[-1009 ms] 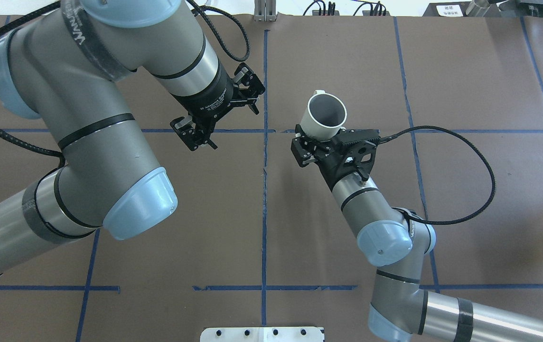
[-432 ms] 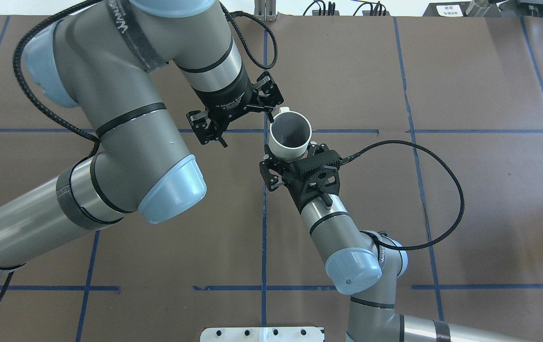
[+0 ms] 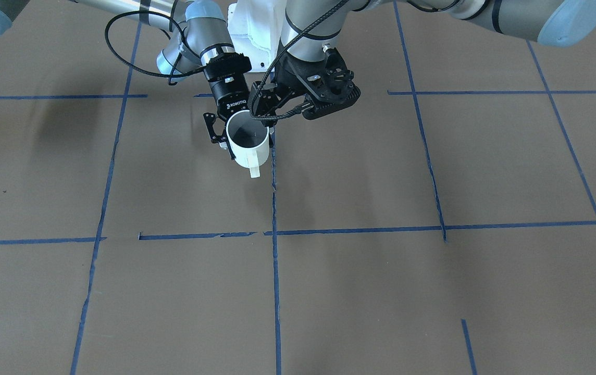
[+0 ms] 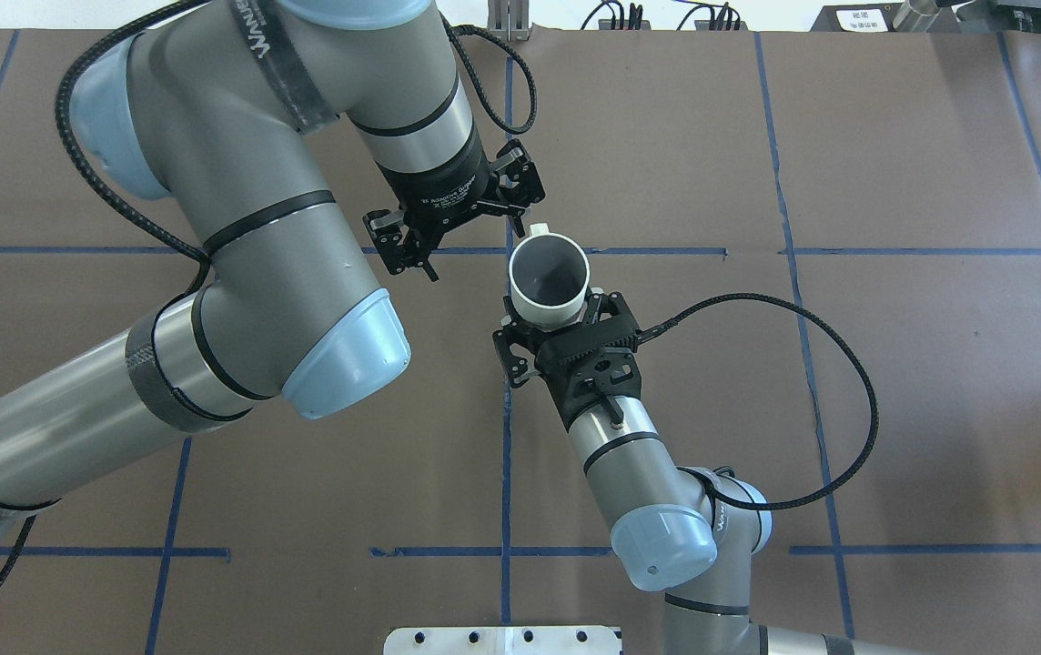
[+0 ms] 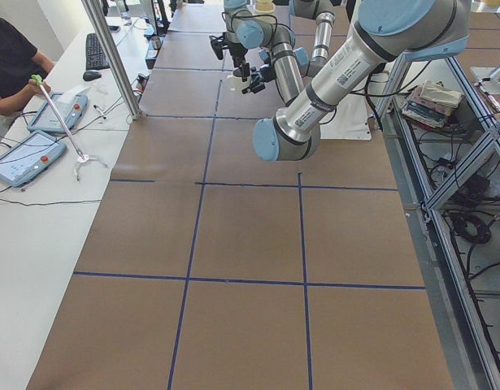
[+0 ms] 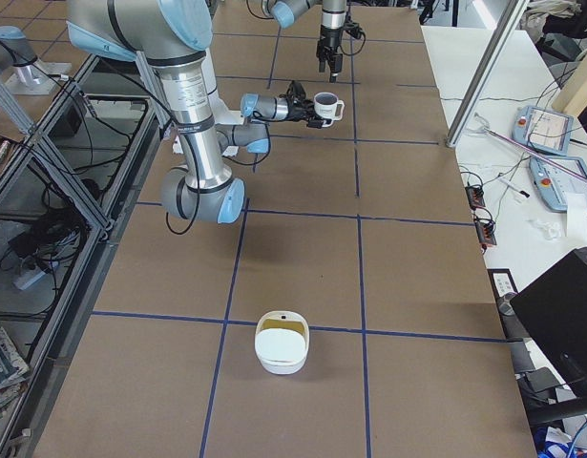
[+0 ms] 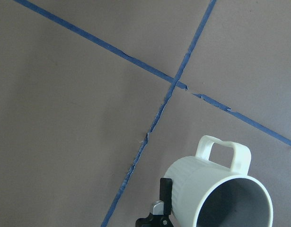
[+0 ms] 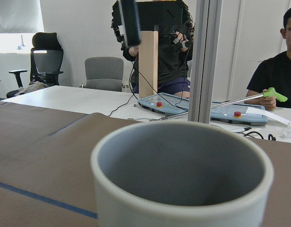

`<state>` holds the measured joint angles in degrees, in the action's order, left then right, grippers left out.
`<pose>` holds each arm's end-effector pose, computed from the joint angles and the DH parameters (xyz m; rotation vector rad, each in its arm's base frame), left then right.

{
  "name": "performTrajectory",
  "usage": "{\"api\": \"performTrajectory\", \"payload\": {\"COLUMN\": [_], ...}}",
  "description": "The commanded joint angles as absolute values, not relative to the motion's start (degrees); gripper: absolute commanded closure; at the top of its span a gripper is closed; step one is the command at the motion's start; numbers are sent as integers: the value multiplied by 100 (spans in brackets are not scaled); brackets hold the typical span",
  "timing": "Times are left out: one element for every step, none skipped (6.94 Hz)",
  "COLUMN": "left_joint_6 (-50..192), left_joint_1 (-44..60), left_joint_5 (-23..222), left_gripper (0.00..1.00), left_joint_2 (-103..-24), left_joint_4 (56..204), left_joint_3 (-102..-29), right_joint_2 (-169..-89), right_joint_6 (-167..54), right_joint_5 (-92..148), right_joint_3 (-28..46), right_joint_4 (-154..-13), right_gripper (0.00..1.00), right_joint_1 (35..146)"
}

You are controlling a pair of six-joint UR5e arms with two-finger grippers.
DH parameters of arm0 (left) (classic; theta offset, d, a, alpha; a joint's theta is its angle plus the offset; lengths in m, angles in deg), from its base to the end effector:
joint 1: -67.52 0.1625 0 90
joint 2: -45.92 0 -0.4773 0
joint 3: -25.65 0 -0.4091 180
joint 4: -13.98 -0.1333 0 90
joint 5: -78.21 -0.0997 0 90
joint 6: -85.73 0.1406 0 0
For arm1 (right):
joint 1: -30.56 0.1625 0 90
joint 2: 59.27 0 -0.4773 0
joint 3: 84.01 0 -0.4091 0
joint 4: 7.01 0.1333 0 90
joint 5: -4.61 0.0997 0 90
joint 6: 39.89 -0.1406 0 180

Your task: Left arm hands cup to right arm to dump lemon

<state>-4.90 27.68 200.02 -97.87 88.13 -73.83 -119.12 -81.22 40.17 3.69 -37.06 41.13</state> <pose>0.5184 -0.5096 0.0865 -0.2234 0.9399 -0.4216 -0.6299 -0.3695 0.2876 1.3124 -0.8282 0.2012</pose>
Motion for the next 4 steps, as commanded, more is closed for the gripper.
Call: {"api": "performTrajectory", "payload": {"left_joint_6": [-488, -488, -488, -497], "left_joint_1": [2849, 2919, 2946, 2990], "left_joint_5": [19994, 19994, 19985, 19976], "left_gripper": [6, 6, 6, 6], "left_joint_2": [-9813, -9796, -9787, -9787], "left_joint_4": [8807, 8807, 8807, 8807], "left_joint_3": [-7288, -7270, -7279, -7287], "right_joint_2": [-11755, -11755, -11755, -11668], "right_joint_6": [-7997, -7988, -7988, -7988], "right_joint_5": [3898, 3880, 3880, 3897], "right_joint_3": [362, 379, 388, 362], "right_joint_4": [-4020, -4058, -4058, -4084], "right_gripper": [77, 77, 77, 71], "right_joint_1": [4032, 4032, 4032, 4032]}}
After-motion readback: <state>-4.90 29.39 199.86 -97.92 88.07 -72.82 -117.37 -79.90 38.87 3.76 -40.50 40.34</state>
